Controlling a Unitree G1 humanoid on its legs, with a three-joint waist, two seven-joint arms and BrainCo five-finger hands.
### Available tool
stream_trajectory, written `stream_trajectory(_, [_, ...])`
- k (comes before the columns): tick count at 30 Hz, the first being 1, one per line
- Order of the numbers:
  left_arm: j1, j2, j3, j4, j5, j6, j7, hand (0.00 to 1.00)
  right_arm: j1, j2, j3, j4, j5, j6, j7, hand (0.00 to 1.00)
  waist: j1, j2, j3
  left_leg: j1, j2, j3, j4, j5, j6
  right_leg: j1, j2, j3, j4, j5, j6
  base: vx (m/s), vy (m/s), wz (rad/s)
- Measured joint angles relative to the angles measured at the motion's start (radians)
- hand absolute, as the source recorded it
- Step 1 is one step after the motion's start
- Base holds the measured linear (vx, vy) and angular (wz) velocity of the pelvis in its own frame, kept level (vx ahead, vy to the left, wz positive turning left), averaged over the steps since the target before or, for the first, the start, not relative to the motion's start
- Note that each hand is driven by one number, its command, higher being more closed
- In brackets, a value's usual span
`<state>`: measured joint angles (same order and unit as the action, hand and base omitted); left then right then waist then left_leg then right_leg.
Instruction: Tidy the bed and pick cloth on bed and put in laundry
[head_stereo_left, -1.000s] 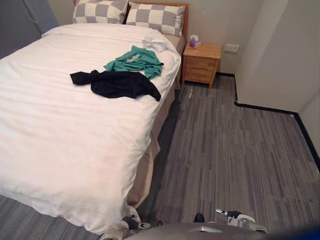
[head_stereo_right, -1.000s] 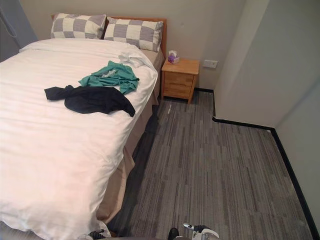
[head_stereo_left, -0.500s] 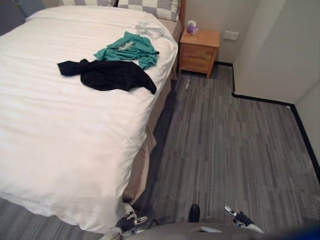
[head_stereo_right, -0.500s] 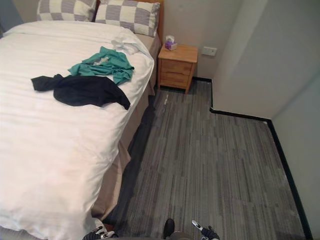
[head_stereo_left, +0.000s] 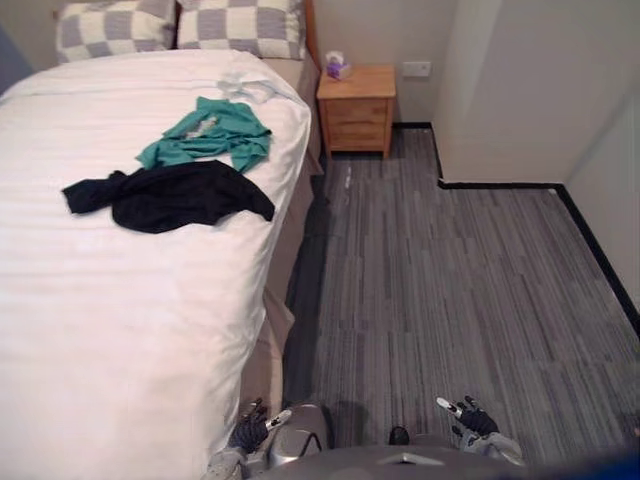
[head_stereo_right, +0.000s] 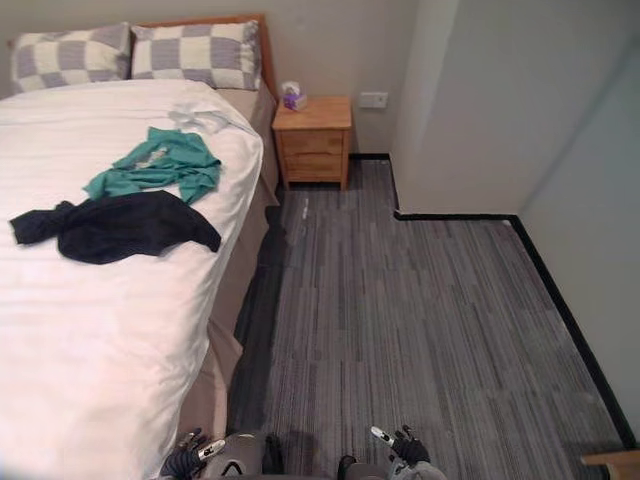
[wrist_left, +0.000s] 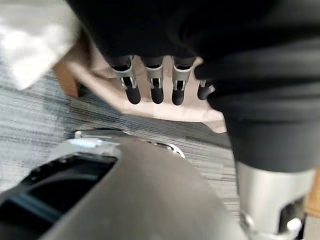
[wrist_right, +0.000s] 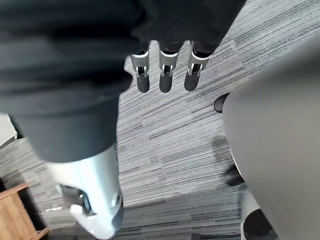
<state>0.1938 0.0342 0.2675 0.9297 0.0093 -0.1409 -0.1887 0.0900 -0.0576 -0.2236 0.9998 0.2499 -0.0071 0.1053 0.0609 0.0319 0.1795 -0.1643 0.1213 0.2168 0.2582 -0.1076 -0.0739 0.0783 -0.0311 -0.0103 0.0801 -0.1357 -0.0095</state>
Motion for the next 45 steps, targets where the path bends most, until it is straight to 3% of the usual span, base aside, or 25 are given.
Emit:
stream_trajectory(3, [0.001,0.036,-0.055,0.025,0.002,0.010,0.003,0.00,-0.003,0.000,-0.006,0.021,-0.015,0.007,-0.001,0.00,0.004,-0.013,-0.042,0.007,-0.061,0.033,-0.003,-0.012,0.081,-0.002,-0.055,0.029,0.033,-0.033,0.051,0.33,0.255,-0.29])
stream_trajectory(6, [-0.016,0.071,-0.113,0.068,0.003,0.032,0.008,0.00,-0.011,0.001,-0.019,0.036,-0.038,0.025,-0.003,0.00,-0.011,-0.026,-0.058,0.071,-0.103,0.043,-0.022,-0.060,0.134,-0.096,-0.086,0.024,0.464,-0.109,0.113,0.43,0.200,0.05])
stream_trajectory(7, [-0.015,0.086,-0.126,0.074,0.003,0.042,0.003,0.00,-0.020,0.008,-0.021,0.050,-0.038,0.027,-0.011,0.00,-0.014,-0.045,-0.070,0.111,-0.123,0.042,-0.038,-0.082,0.136,-0.131,-0.092,0.017,0.631,-0.053,0.177,0.32,0.091,-0.01])
stream_trajectory(8, [-0.011,0.100,-0.145,0.074,0.004,0.043,-0.002,0.00,-0.022,0.015,-0.020,0.055,-0.038,0.028,-0.015,0.00,-0.013,-0.057,-0.078,0.136,-0.138,0.041,-0.053,-0.092,0.136,-0.144,-0.105,0.012,0.692,-0.010,0.186,0.40,0.087,-0.07])
stream_trajectory(9, [-0.009,0.113,-0.162,0.075,0.005,0.045,-0.003,0.00,-0.028,0.020,-0.018,0.059,-0.037,0.029,-0.023,0.00,-0.014,-0.063,-0.076,0.173,-0.152,0.041,-0.073,-0.101,0.138,-0.168,-0.130,-0.003,0.764,0.040,0.185,0.40,0.022,-0.09])
stream_trajectory(10, [-0.020,0.126,-0.191,0.076,0.015,0.051,-0.001,0.00,-0.035,0.020,-0.021,0.060,-0.037,0.026,-0.031,0.00,-0.019,-0.071,-0.073,0.234,-0.158,0.039,-0.093,-0.110,0.147,-0.216,-0.153,-0.026,0.887,0.033,0.141,0.47,0.012,-0.07])
stream_trajectory(12, [-0.023,0.128,-0.198,0.078,0.014,0.065,0.004,0.00,-0.049,0.012,-0.020,0.060,-0.035,0.020,-0.031,0.00,-0.026,-0.066,-0.069,0.284,-0.144,0.038,-0.106,-0.118,0.143,-0.271,-0.153,-0.062,0.933,-0.048,0.101,0.38,-0.062,0.07])
stream_trajectory(14, [-0.049,0.122,-0.227,0.078,0.002,0.089,0.016,0.00,-0.064,0.009,-0.018,0.053,-0.020,-0.011,-0.029,0.00,-0.051,-0.037,-0.049,0.347,-0.081,-0.001,-0.139,-0.129,0.127,-0.361,-0.095,-0.123,0.839,-0.123,0.056,0.42,-0.164,0.41])
stream_trajectory(16, [-0.080,0.112,-0.227,0.075,0.002,0.090,0.019,0.00,-0.064,0.010,-0.011,0.030,0.009,-0.039,-0.027,0.00,-0.064,-0.026,-0.036,0.376,-0.042,-0.043,-0.157,-0.148,0.103,-0.417,-0.065,-0.130,0.679,-0.116,0.067,0.38,-0.214,0.62])
stream_trajectory(18, [-0.111,0.110,-0.221,0.075,0.005,0.079,0.041,0.00,-0.042,0.014,0.001,0.029,0.055,-0.066,-0.031,0.00,-0.075,-0.050,-0.027,0.400,-0.036,-0.098,-0.163,-0.198,0.064,-0.422,-0.079,-0.106,0.403,-0.041,0.093,0.41,-0.328,0.89])
stream_trajectory(19, [-0.120,0.101,-0.211,0.077,0.005,0.071,0.048,0.00,-0.025,0.021,0.000,0.029,0.076,-0.072,-0.032,0.00,-0.076,-0.073,-0.023,0.428,-0.050,-0.131,-0.160,-0.230,0.037,-0.401,-0.103,-0.094,0.290,0.095,0.084,0.48,-0.360,0.69])
stream_trajectory(20, [-0.124,0.078,-0.200,0.088,0.005,0.069,0.055,0.00,-0.019,0.013,-0.006,0.029,0.093,-0.077,-0.033,0.00,-0.070,-0.053,-0.015,0.443,-0.030,-0.145,-0.158,-0.239,0.027,-0.383,-0.082,-0.119,0.294,0.088,0.047,0.49,-0.301,0.30])
stream_trajectory(22, [-0.123,0.003,-0.181,0.080,0.020,0.041,0.065,0.00,-0.049,0.013,-0.032,0.006,0.089,-0.098,-0.029,0.00,-0.067,-0.002,-0.005,0.458,-0.013,-0.122,-0.147,-0.198,0.023,-0.384,-0.058,-0.146,0.359,0.040,0.008,0.44,-0.212,0.02])
stream_trajectory(26, [-0.127,-0.024,-0.146,0.075,0.085,0.017,0.085,0.00,-0.043,0.032,-0.009,-0.026,0.077,-0.110,-0.018,0.00,-0.070,-0.011,-0.001,0.514,0.014,-0.128,-0.101,-0.140,0.003,-0.335,-0.048,-0.178,0.448,-0.081,-0.031,0.36,-0.210,-0.05])
stream_trajectory(29, [-0.120,-0.029,-0.121,0.068,0.131,0.015,0.100,0.00,-0.027,0.039,-0.009,-0.031,0.056,-0.119,-0.032,0.00,-0.080,-0.005,-0.013,0.431,0.051,-0.185,0.154,-0.121,-0.028,-0.254,-0.018,-0.210,0.400,-0.132,-0.031,0.31,-0.201,0.17])
stream_trajectory(30, [-0.111,-0.042,-0.071,0.054,0.133,0.013,0.114,0.00,-0.009,0.037,-0.005,-0.048,0.055,-0.120,-0.032,0.00,-0.074,0.003,-0.017,0.327,0.066,-0.227,0.372,-0.064,-0.071,-0.215,-0.002,-0.212,0.378,-0.150,-0.032,0.27,-0.133,0.04])
stream_trajectory(31, [-0.096,-0.057,-0.019,0.030,0.118,0.006,0.123,0.00,-0.003,0.033,-0.003,-0.062,0.046,-0.119,-0.032,0.00,-0.070,0.013,-0.010,0.220,0.084,-0.258,0.602,0.097,-0.095,-0.153,0.023,-0.208,0.344,-0.161,-0.045,0.29,-0.106,-0.02])
stream_trajectory(34, [-0.074,-0.061,0.016,-0.020,0.119,-0.022,0.123,0.00,0.008,0.031,0.002,-0.057,0.037,-0.118,-0.032,0.00,-0.054,0.015,-0.007,0.016,0.115,-0.237,0.932,0.004,-0.064,0.000,0.048,-0.197,0.262,-0.185,-0.069,0.29,-0.026,-0.16])
stream_trajectory(36, [-0.067,-0.062,0.010,-0.048,0.119,-0.041,0.122,0.00,0.000,0.043,0.015,-0.059,0.038,-0.118,-0.032,0.00,-0.036,0.007,-0.009,-0.066,0.107,-0.195,0.863,-0.073,-0.023,0.078,0.038,-0.168,0.195,-0.188,-0.062,0.40,0.029,-0.44])
stream_trajectory(38, [-0.068,-0.066,0.009,-0.065,0.117,-0.063,0.121,0.00,-0.019,0.058,0.025,-0.060,0.037,-0.114,-0.031,0.00,-0.012,-0.006,-0.011,-0.107,0.059,-0.117,0.591,-0.132,0.005,0.130,-0.003,-0.131,0.139,-0.179,-0.026,0.46,0.126,-0.54])
stream_trajectory(40, [-0.065,-0.066,0.001,-0.062,0.111,-0.072,0.121,0.00,-0.026,0.058,0.022,-0.058,0.018,-0.115,-0.025,0.00,-0.002,-0.017,-0.018,-0.083,-0.012,-0.062,0.172,-0.063,0.001,0.164,-0.055,-0.106,0.105,-0.200,0.017,0.49,0.207,-0.45])
stream_trajectory(41, [-0.069,-0.065,0.000,-0.062,0.078,-0.073,0.121,0.00,-0.039,0.068,0.023,-0.027,0.001,-0.114,-0.025,0.00,0.013,-0.046,-0.019,-0.047,-0.053,-0.024,0.082,0.027,0.061,0.192,-0.089,-0.083,0.078,-0.203,0.040,0.53,0.217,-0.32])
stream_trajectory(42, [-0.072,-0.055,-0.002,-0.062,0.078,-0.071,0.122,0.00,-0.043,0.077,0.028,-0.020,-0.002,-0.112,-0.023,0.00,0.010,-0.060,-0.034,-0.029,-0.073,-0.007,0.053,0.035,0.066,0.204,-0.108,-0.085,0.046,-0.173,0.044,0.56,0.201,-0.19])
stream_trajectory(44, [-0.077,-0.042,-0.005,-0.064,0.060,-0.065,0.117,0.00,-0.063,0.094,0.039,-0.020,-0.028,-0.114,-0.019,0.00,0.004,-0.058,-0.024,-0.140,-0.021,0.040,0.279,-0.005,0.069,0.235,-0.102,-0.068,-0.023,-0.056,0.065,0.45,0.203,0.00])
stream_trajectory(45, [-0.092,-0.026,-0.016,-0.060,0.054,-0.066,0.114,0.00,-0.075,0.095,0.038,-0.005,-0.032,-0.120,-0.023,0.00,0.010,-0.072,-0.028,-0.165,-0.041,0.072,0.212,-0.011,0.054,0.256,-0.113,-0.056,-0.030,-0.034,0.083,0.40,0.278,0.14])
